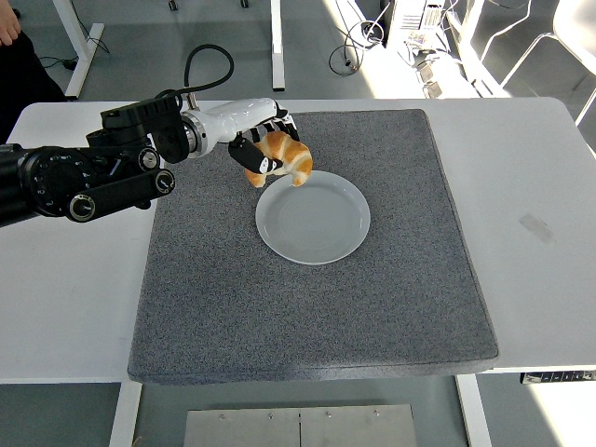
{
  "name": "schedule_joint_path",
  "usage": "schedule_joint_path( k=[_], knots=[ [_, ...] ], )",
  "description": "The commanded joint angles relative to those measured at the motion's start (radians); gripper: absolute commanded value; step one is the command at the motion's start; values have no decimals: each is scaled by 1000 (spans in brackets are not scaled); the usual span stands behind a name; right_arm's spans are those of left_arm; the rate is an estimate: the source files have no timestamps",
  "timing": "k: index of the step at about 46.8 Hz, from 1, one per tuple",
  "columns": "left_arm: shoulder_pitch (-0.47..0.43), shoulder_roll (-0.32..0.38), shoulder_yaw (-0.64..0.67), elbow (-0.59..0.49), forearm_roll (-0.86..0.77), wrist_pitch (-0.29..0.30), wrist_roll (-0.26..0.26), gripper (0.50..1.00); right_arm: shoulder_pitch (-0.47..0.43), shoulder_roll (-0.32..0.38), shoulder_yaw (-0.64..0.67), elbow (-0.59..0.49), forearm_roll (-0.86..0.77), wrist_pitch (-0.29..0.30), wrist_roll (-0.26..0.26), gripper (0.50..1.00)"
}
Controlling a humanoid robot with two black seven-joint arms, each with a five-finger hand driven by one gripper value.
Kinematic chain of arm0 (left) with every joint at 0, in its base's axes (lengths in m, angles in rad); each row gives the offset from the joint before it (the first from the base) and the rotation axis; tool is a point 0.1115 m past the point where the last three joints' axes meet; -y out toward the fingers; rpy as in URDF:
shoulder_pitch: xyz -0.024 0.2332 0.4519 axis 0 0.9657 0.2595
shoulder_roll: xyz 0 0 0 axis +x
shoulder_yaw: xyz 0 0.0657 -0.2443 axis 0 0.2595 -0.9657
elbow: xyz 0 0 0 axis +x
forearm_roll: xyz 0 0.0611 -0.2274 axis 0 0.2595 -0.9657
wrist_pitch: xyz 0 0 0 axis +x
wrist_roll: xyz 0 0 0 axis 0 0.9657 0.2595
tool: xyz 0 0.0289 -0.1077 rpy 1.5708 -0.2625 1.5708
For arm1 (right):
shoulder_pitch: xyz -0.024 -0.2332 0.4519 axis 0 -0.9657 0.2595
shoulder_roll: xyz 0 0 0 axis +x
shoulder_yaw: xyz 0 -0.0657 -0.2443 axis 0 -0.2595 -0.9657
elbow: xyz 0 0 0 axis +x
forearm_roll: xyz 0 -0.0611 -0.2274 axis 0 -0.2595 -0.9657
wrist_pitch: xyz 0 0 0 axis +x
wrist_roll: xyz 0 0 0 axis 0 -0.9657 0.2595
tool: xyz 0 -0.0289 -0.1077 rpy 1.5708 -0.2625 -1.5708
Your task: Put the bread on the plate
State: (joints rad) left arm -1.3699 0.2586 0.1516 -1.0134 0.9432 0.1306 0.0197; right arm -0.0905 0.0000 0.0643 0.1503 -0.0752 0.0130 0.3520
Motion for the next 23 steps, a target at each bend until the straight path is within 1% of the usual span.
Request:
schedule_joint_path(
  k=[1,8,23],
  knots=[
    [0,-32,0,4,2,1,2,545,0,0,0,0,0,-1,1,1000],
    [8,-67,0,10,6,3,2,546,0,0,0,0,0,1,-1,1000],
    [32,-76,13,25,11,3,-4,549,0,0,0,0,0,-1,-1,1000]
  ],
)
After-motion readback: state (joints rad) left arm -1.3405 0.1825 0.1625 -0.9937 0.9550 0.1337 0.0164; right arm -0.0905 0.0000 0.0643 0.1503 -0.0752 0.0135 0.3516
